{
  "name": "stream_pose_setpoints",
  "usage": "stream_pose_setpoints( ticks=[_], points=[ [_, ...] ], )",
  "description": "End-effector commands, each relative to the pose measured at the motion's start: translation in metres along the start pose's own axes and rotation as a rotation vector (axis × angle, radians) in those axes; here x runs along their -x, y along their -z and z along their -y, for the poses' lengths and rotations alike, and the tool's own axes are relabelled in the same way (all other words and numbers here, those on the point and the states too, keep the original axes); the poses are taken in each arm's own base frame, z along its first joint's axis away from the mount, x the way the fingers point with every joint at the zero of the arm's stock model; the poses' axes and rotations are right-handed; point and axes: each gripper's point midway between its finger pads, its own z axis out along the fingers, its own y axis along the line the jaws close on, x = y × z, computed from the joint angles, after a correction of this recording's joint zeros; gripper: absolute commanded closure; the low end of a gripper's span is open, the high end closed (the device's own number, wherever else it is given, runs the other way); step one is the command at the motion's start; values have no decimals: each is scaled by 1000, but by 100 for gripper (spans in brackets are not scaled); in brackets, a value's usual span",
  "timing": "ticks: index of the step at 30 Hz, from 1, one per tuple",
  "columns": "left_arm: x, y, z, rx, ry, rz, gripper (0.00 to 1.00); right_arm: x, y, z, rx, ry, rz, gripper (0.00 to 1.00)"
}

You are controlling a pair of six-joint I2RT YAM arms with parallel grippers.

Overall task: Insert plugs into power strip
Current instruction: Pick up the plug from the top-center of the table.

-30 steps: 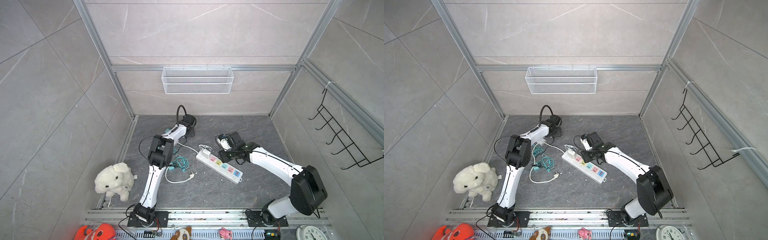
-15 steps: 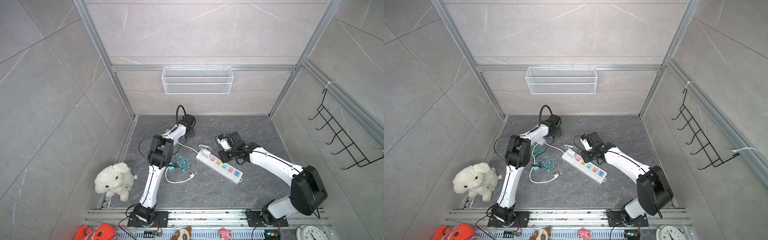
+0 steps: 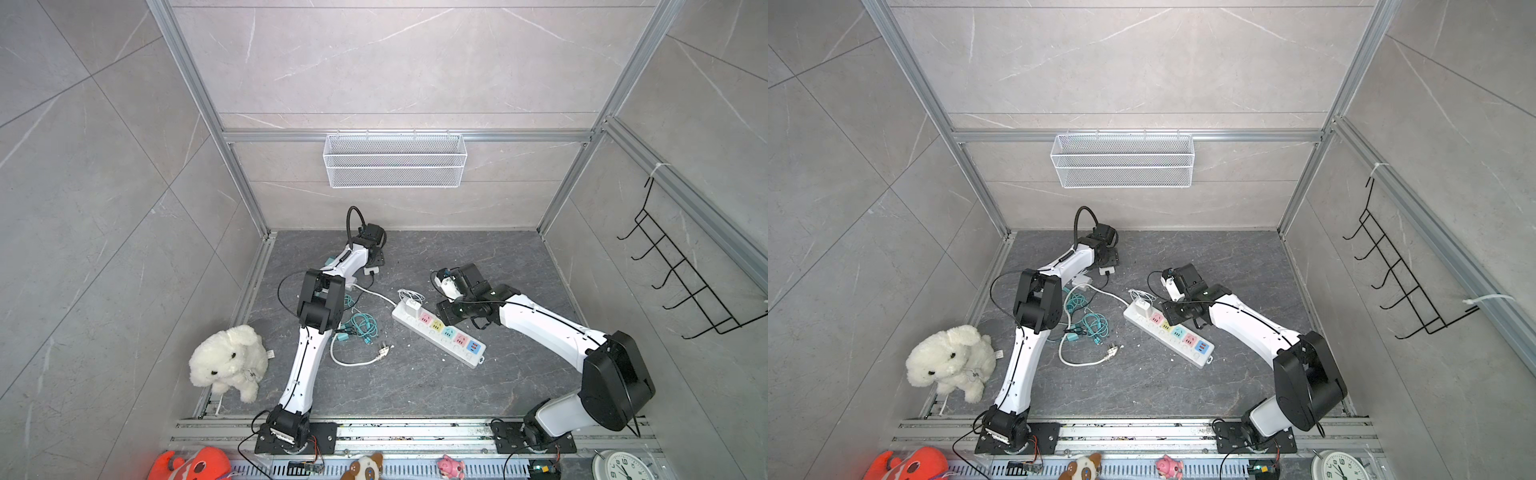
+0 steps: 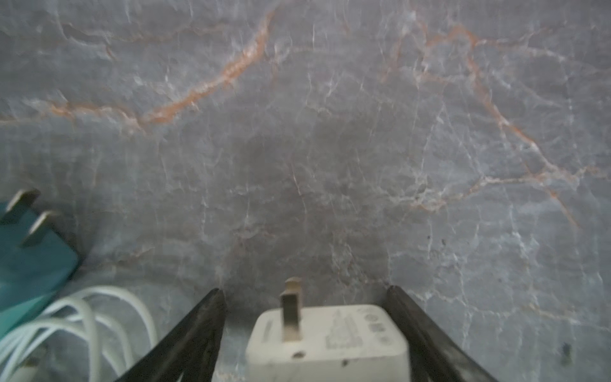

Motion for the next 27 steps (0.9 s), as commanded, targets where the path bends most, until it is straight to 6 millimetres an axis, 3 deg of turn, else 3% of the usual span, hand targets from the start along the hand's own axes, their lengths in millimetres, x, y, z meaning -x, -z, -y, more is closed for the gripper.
stream_pose_setpoints(
  ticks=[1,5,13,17,21,24,27],
  points=[
    [-4,-1,-4,11,18,-26,23,4,8,1,-1,-15,22,42],
    [-5,-2,-6,21,22,-28,27,4,8,0,2,-16,21,42],
    [-7,-2,-4,9,42,-44,61,0,10,1,0,-35,35,41],
    [-2,9,-1,-12,49,-43,65,1,18,3,-16,-59,59,42],
    [2,33,8,-113,105,-48,68,7,32,5,-26,-96,121,42],
    [15,72,14,-206,159,3,68,14,45,9,-51,-125,171,42],
    [17,103,13,-266,212,20,68,25,57,1,-1,-171,248,42]
  ],
)
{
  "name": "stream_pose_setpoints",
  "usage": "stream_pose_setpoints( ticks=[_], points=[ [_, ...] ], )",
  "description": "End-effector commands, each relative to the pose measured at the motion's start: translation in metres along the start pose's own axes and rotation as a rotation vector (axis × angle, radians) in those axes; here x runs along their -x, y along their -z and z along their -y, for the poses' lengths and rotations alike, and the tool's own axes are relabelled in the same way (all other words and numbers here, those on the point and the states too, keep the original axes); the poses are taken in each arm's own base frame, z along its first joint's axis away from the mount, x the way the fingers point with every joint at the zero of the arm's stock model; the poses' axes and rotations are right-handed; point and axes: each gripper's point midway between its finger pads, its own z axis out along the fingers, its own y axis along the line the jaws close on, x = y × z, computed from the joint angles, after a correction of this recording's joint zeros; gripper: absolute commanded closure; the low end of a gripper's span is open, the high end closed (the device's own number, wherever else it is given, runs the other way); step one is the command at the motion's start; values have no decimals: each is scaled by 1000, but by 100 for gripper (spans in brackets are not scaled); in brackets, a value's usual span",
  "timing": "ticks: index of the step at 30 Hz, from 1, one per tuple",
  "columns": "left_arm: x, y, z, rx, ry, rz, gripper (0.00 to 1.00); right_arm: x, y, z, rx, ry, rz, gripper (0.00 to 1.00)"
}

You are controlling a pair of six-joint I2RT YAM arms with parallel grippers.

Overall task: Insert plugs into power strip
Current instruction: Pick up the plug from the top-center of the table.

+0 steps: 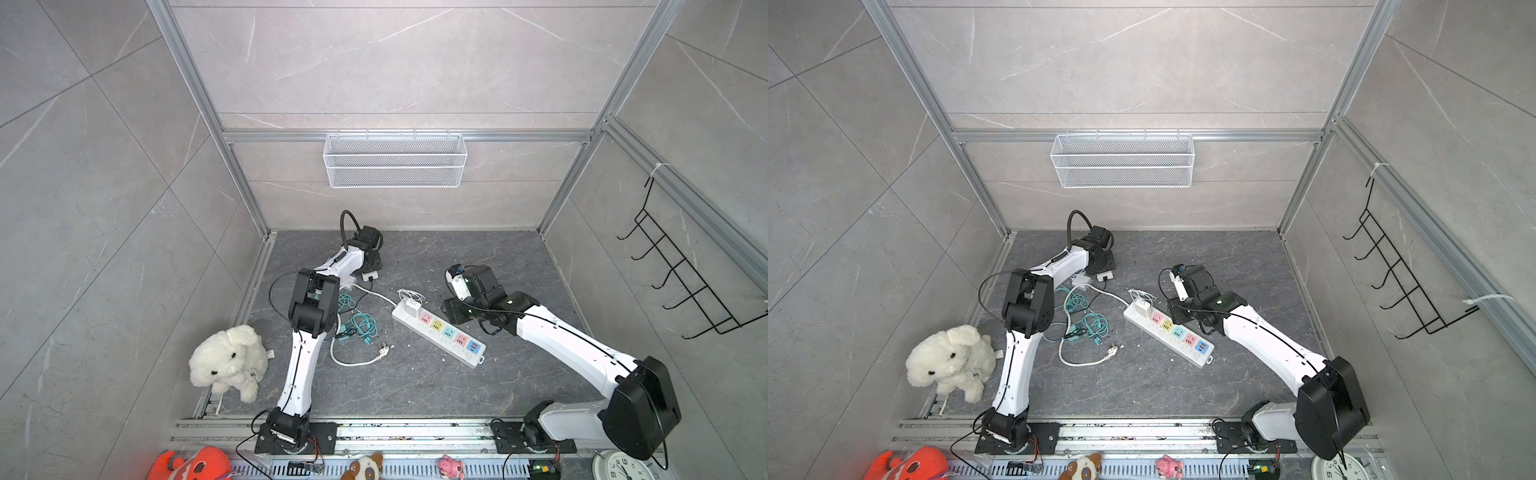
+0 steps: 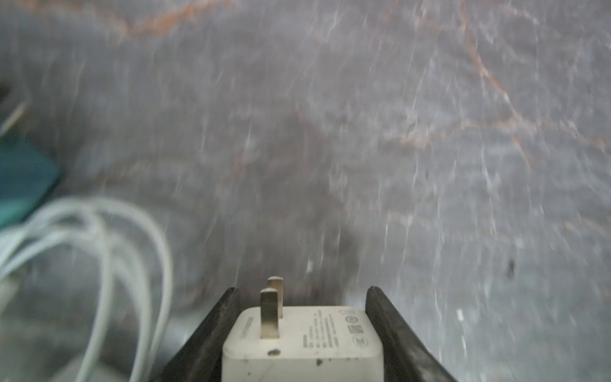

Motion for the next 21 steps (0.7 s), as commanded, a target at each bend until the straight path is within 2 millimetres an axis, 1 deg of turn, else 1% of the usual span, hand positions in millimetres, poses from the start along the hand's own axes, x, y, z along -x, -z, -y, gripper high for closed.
stream_pose_setpoints(
  ticks=[1,3,4,6,8,10,12,15,18,21],
  points=[
    [36,76,28,-191,104,111,68,16,11,-9,53,-90,103,42],
    [34,93,33,-255,133,100,69,25,11,-27,120,-116,148,44],
    [34,102,37,-295,139,88,69,28,7,-38,142,-110,155,45],
    [39,123,41,-330,137,95,69,31,-2,-54,148,-87,144,45],
    [46,143,43,-359,149,126,69,36,-12,-63,144,-90,145,45],
    [53,161,45,-394,174,164,69,44,-15,-73,175,-107,162,45],
    [60,177,48,-436,204,197,69,52,-14,-84,211,-115,186,45],
    [70,198,57,-509,251,234,69,64,-9,-96,242,-113,225,45],
    [85,223,69,-565,259,282,70,77,-4,-103,261,-110,252,44],
    [100,249,78,-616,267,347,72,89,0,-109,280,-101,282,44]
  ],
)
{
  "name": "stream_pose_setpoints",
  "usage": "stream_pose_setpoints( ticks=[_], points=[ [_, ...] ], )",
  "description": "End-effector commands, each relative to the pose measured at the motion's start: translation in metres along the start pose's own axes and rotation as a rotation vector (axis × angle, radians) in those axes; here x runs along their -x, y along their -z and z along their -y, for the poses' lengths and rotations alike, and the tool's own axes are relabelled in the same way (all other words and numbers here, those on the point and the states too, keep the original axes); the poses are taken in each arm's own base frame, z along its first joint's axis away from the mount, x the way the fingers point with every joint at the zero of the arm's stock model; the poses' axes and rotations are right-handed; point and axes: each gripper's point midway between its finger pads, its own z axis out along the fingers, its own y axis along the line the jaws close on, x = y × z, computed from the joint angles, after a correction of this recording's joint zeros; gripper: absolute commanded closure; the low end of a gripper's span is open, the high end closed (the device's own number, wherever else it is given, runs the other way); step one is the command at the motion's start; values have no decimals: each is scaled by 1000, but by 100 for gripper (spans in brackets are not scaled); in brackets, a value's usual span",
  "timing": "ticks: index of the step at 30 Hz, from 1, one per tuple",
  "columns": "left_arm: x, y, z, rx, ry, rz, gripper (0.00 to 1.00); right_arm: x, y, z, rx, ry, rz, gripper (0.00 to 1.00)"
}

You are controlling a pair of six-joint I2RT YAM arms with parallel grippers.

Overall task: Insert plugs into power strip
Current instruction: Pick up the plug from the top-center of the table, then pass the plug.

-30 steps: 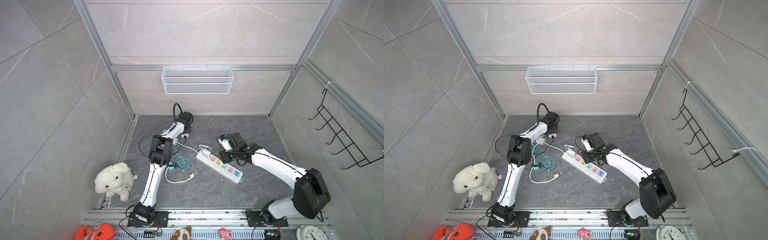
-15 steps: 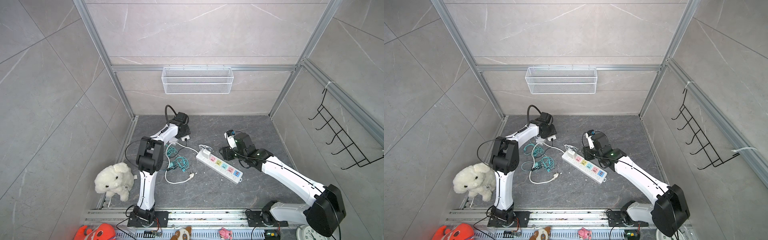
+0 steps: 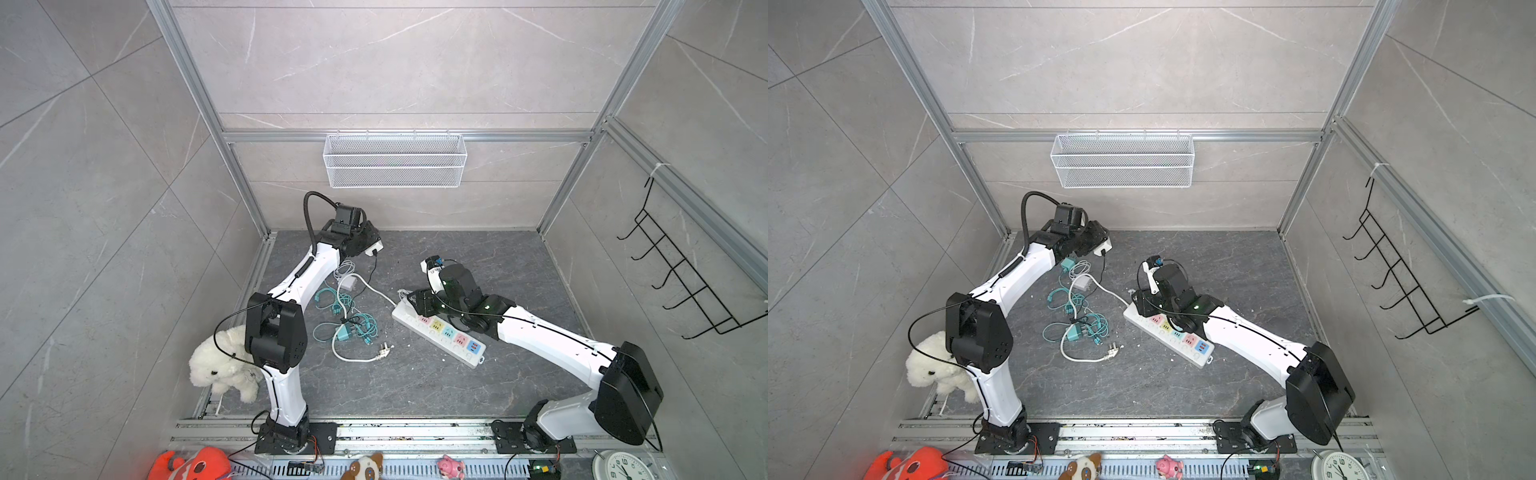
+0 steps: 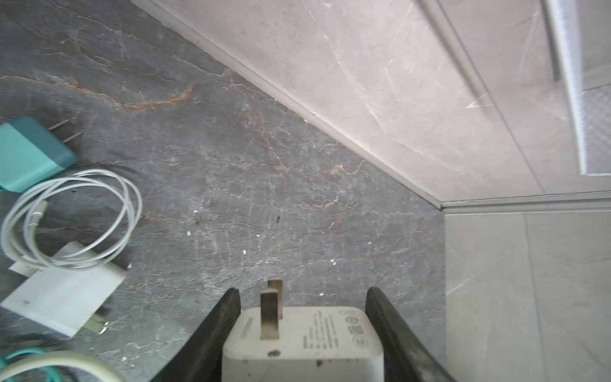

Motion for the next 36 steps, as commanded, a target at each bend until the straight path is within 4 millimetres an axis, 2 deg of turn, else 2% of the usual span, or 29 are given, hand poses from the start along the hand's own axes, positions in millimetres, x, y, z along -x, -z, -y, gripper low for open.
stream_pose_setpoints(
  ticks=[1,5,10,16,21,24,28,36],
  points=[
    [44,49,68,-207,15,158,73,29,0,-18,56,0,78,44],
    [66,74,98,-338,-8,263,74,44,0,-32,97,24,117,44],
    [66,92,120,-392,-88,284,74,54,0,-48,145,59,138,44],
    [79,124,138,-406,-168,334,74,56,6,-48,148,58,153,43],
    [101,168,160,-420,-253,428,73,55,17,-44,131,56,175,43],
    [104,184,169,-440,-277,433,73,55,25,-42,125,53,195,43],
    [91,180,161,-463,-281,423,73,53,27,-41,125,51,193,43],
    [38,129,98,-382,-198,307,73,42,30,-37,116,52,174,43]
  ],
)
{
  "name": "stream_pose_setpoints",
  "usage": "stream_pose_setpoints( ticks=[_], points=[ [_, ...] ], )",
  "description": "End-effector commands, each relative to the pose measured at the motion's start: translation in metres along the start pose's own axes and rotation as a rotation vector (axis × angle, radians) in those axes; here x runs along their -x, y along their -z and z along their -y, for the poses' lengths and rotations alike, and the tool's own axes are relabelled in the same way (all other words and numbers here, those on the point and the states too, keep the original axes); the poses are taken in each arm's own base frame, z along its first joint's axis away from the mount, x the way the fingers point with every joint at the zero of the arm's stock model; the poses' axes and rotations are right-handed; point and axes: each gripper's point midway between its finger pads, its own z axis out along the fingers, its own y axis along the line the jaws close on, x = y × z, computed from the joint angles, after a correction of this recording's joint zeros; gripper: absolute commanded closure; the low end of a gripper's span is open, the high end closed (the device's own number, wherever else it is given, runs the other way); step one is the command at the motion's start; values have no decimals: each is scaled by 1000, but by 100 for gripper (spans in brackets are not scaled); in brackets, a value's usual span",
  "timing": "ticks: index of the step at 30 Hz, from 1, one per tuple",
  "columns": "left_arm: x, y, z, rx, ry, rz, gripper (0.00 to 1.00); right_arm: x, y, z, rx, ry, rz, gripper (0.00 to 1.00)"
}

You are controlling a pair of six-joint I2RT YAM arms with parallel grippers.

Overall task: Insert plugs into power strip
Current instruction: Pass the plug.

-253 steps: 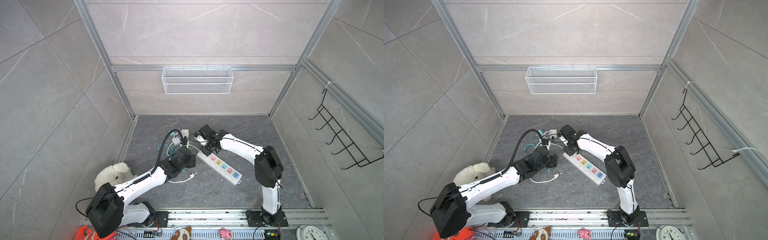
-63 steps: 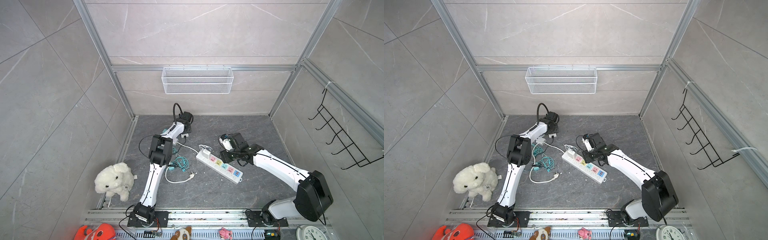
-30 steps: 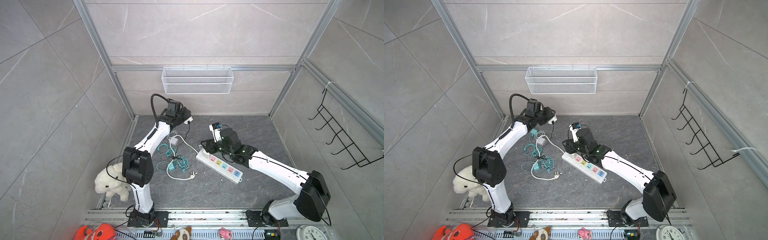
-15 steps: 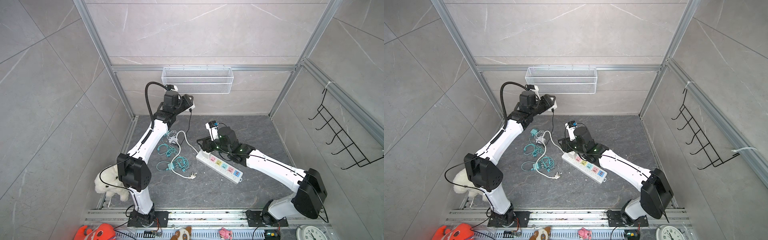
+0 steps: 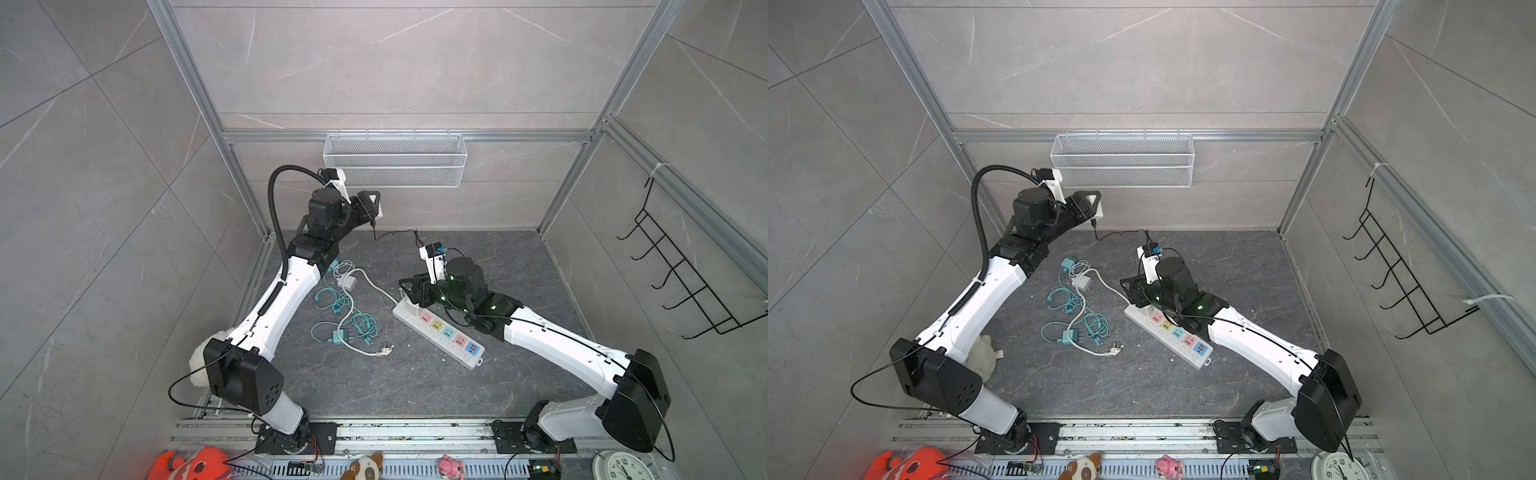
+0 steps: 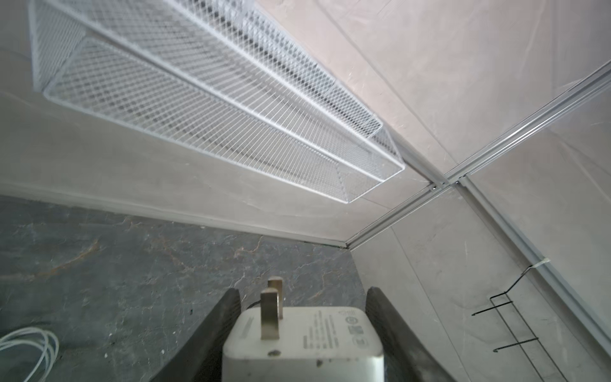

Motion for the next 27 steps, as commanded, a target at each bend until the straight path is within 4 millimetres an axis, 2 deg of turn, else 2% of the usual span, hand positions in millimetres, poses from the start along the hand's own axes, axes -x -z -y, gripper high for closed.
stream_pose_setpoints(
  ticks=[1,6,9,12,15,20,27],
  points=[
    [-8,4,0,-30,41,15,74,3,9,-1,-7,17,21,43],
    [-44,13,-33,84,166,-29,75,-9,7,5,-22,39,-16,43],
    [-67,22,-45,138,236,-44,75,-17,2,6,-18,31,-20,43],
    [-84,33,-54,150,336,-19,76,-15,-4,4,-4,14,21,43],
    [-95,43,-62,162,399,6,77,-9,-9,-8,26,0,90,43],
    [-106,56,-75,176,488,53,77,-10,-22,-28,51,21,116,43],
    [-107,58,-74,161,539,66,77,-14,-35,-44,64,33,121,42]
  ],
)
